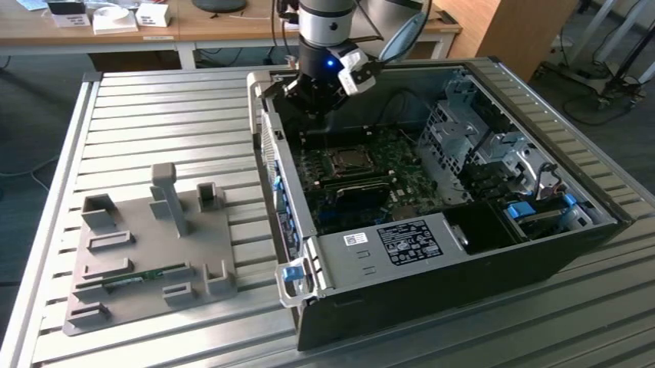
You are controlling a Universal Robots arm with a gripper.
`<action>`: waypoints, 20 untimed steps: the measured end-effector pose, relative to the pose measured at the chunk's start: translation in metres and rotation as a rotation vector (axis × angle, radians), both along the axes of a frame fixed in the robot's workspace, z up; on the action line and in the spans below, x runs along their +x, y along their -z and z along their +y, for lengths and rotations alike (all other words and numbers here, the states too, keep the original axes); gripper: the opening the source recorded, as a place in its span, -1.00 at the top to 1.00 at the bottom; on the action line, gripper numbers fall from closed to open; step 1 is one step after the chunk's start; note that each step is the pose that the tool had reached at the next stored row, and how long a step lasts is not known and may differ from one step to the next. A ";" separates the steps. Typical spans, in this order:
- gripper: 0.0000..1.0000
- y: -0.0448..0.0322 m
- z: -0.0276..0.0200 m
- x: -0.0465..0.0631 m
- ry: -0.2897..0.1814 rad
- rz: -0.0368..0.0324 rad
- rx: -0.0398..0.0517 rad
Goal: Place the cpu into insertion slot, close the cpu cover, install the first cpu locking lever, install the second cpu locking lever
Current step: 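Install the first cpu locking lever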
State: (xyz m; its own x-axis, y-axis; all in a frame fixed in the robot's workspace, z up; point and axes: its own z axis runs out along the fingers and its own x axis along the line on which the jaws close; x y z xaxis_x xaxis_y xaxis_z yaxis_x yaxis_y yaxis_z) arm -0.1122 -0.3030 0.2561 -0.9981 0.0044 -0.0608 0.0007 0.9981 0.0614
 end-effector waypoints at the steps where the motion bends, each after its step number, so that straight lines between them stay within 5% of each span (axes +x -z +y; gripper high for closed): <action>1: 0.79 0.0000 0.0000 0.003 0.000 0.0000 0.0000; 6: 0.79 0.0002 0.0000 0.017 0.000 0.0000 0.0000; 13: 0.79 0.0004 0.0001 0.019 0.000 0.0003 0.0000; 20: 0.79 0.0037 0.0000 0.034 0.000 0.0042 0.0001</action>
State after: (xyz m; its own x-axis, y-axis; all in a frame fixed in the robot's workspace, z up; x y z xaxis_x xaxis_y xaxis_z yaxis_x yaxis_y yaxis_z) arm -0.0786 -0.3030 0.2525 -0.9984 0.0047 -0.0565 0.0012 0.9981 0.0615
